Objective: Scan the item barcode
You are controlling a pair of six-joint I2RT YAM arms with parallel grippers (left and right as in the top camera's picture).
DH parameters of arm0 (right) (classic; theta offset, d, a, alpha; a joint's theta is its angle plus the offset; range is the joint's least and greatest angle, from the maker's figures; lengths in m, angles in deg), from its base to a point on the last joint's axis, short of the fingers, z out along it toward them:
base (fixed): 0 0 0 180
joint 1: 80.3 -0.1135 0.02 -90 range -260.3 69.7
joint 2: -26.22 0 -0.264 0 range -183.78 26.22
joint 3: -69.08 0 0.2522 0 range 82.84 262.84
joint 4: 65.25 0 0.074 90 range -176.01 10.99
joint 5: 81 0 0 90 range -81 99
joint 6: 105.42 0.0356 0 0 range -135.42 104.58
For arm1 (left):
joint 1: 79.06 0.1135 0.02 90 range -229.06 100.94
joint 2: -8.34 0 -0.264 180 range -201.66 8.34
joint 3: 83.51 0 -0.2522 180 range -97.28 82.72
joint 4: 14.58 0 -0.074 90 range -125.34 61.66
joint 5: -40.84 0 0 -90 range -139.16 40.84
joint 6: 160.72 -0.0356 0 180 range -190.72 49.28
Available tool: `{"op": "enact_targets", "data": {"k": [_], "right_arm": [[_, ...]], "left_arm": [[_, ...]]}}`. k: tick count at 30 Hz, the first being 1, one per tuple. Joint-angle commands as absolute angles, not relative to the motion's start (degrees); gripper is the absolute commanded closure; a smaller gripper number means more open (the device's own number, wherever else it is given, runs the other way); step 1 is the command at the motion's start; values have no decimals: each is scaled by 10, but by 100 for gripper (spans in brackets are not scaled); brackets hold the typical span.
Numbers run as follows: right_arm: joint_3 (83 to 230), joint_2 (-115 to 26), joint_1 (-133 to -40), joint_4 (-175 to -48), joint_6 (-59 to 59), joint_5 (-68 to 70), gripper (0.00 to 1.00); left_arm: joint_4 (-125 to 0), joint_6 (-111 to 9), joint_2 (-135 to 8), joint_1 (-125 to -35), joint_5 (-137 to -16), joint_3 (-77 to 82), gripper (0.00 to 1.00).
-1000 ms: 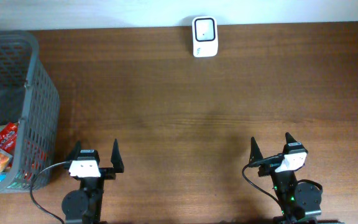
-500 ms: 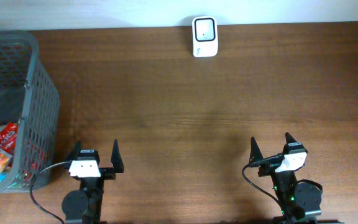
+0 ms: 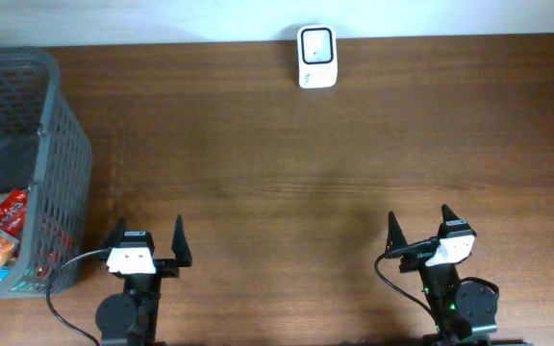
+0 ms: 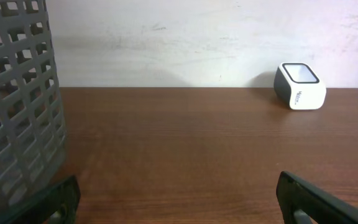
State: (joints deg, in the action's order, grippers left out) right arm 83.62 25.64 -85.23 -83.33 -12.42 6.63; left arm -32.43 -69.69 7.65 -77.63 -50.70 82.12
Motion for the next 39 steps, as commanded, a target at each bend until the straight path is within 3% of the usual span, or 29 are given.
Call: {"op": "enact_targets", "data": {"k": [1, 5, 7, 11, 13, 16, 19, 21, 24, 27, 29, 32, 35, 39], "right_arm": [[832, 259, -855, -835, -122, 71, 2], [832, 259, -855, -835, -122, 71, 2], [832, 259, -855, -835, -122, 71, 1], [832, 259, -855, -835, -122, 71, 2], [832, 259, -855, -835, -122, 71, 2], [832, 259, -855, -835, -122, 71, 2], [832, 259, -855, -835, -122, 71, 1], [832, 259, -855, -835, -122, 71, 2], [832, 259, -855, -835, -122, 71, 2], [832, 259, -855, -835, -122, 71, 2], [832, 259, -855, -835, -122, 71, 2], [832, 259, -855, -835, -122, 71, 2], [832, 259, -855, -835, -122, 71, 2], [832, 259, -855, -835, -122, 71, 2]], "left_arm": [[-259, -704, 80, -774, -629, 822, 1], [-91, -704, 80, -774, -704, 800, 1], [-105, -741, 68, -774, -700, 734, 1], [-320, -771, -78, -774, -659, 488, 1], [-462, -771, -209, -774, -698, 343, 1], [-523, -771, -332, -774, -841, 247, 1], [-535, -765, -411, -774, -833, 197, 1], [-618, -744, -473, -774, -766, 114, 1], [-881, -745, -637, -774, -581, -145, 1], [-917, -711, -708, -772, -513, -228, 1], [-911, -581, -726, -706, -451, -236, 1], [-901, -491, -739, -537, -453, -236, 1], [-878, -484, -741, -442, -452, -236, 1], [-879, -484, -765, -401, -381, -234, 1]]}}
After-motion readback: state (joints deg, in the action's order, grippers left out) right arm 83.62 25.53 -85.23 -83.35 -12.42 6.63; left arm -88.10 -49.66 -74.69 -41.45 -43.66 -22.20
